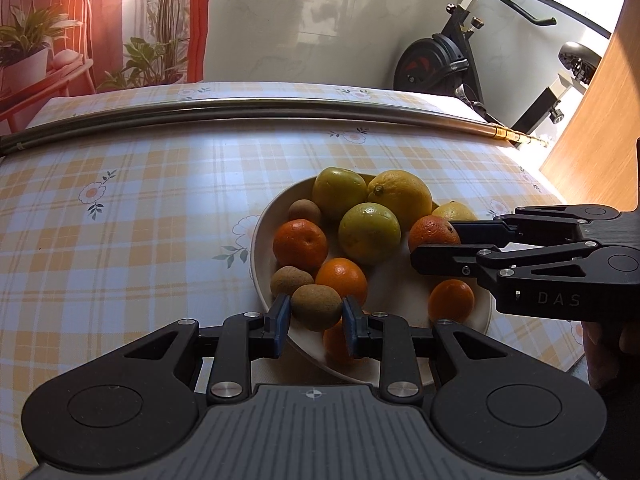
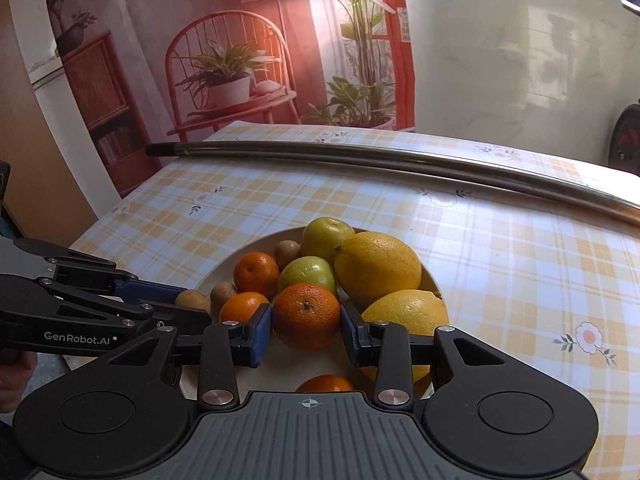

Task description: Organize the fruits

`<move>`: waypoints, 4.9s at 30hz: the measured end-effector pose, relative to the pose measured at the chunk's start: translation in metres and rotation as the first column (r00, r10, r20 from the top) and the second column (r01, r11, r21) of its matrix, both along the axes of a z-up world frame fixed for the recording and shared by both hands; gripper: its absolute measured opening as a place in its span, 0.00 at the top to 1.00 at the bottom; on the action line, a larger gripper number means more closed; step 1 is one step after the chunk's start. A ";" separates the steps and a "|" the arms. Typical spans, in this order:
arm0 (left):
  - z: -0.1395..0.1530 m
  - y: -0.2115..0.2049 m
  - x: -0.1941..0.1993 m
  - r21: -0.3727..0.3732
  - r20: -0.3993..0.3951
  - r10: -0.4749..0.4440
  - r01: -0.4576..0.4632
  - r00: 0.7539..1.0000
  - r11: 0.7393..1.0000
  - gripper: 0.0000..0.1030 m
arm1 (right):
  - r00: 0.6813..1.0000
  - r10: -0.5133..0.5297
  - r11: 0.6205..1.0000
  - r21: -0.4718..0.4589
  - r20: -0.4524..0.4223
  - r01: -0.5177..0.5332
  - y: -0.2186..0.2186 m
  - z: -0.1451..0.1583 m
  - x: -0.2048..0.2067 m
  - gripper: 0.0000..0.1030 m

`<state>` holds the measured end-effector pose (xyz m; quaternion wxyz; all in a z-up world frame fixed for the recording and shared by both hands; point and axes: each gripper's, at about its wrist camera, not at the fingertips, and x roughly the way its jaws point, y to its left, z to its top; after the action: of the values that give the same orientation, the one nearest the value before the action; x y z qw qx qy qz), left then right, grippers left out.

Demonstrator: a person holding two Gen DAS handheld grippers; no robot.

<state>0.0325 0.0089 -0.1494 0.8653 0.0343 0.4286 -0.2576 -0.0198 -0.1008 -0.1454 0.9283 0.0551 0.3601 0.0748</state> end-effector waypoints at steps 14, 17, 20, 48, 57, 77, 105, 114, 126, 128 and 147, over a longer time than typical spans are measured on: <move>0.000 -0.001 -0.002 0.013 0.009 0.021 -0.021 1.000 1.000 0.71 | 0.999 -0.003 1.000 0.013 -0.040 0.003 -0.002 -0.007 0.001 0.67; 0.000 -0.001 -0.001 0.013 0.008 0.026 -0.026 1.000 1.000 0.71 | 0.999 -0.003 1.000 0.014 -0.045 0.003 -0.001 -0.007 0.001 0.67; 0.000 0.000 0.000 0.009 0.006 0.029 -0.029 1.000 1.000 0.70 | 0.999 -0.002 1.000 0.015 -0.048 0.003 -0.002 -0.008 0.002 0.67; 0.002 0.002 0.000 0.011 0.013 0.049 -0.049 0.999 0.999 0.60 | 0.999 0.003 1.000 -0.014 -0.048 -0.004 0.003 -0.009 0.002 0.66; 0.005 0.003 -0.001 0.003 0.022 0.063 -0.063 0.998 0.998 0.60 | 1.000 -0.003 0.999 -0.034 -0.020 0.002 0.003 -0.002 0.000 0.66; 0.042 0.010 -0.005 -0.084 0.120 0.108 -0.098 0.987 0.992 0.13 | 0.995 -0.069 0.996 -0.056 0.069 0.073 -0.005 0.040 -0.015 0.30; 0.199 -0.029 -0.050 -0.236 0.496 0.150 -0.033 0.855 0.971 0.00 | 0.880 -0.302 0.949 0.027 0.365 0.315 -0.058 0.208 -0.079 0.00; 0.216 -0.041 -0.065 -0.204 0.546 0.145 -0.036 0.825 0.978 0.00 | 0.875 -0.302 0.946 0.007 0.377 0.324 -0.051 0.217 -0.087 0.00; 0.220 -0.038 -0.067 -0.190 0.553 0.150 -0.051 0.819 0.981 0.00 | 0.870 -0.318 0.940 0.006 0.376 0.341 -0.046 0.220 -0.089 0.00; 0.220 -0.038 -0.069 -0.186 0.557 0.151 -0.055 0.817 0.981 0.00 | 0.869 -0.322 0.939 0.006 0.375 0.345 -0.046 0.220 -0.088 0.00; 0.222 -0.042 -0.076 -0.168 0.572 0.157 -0.073 0.805 0.983 0.00 | 0.867 -0.329 0.935 0.005 0.375 0.353 -0.044 0.220 -0.088 0.00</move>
<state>-0.0434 -0.0331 0.0730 0.9691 0.0255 0.1254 -0.2107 -0.1075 -0.1444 0.0744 0.9790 0.0731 0.1658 -0.0930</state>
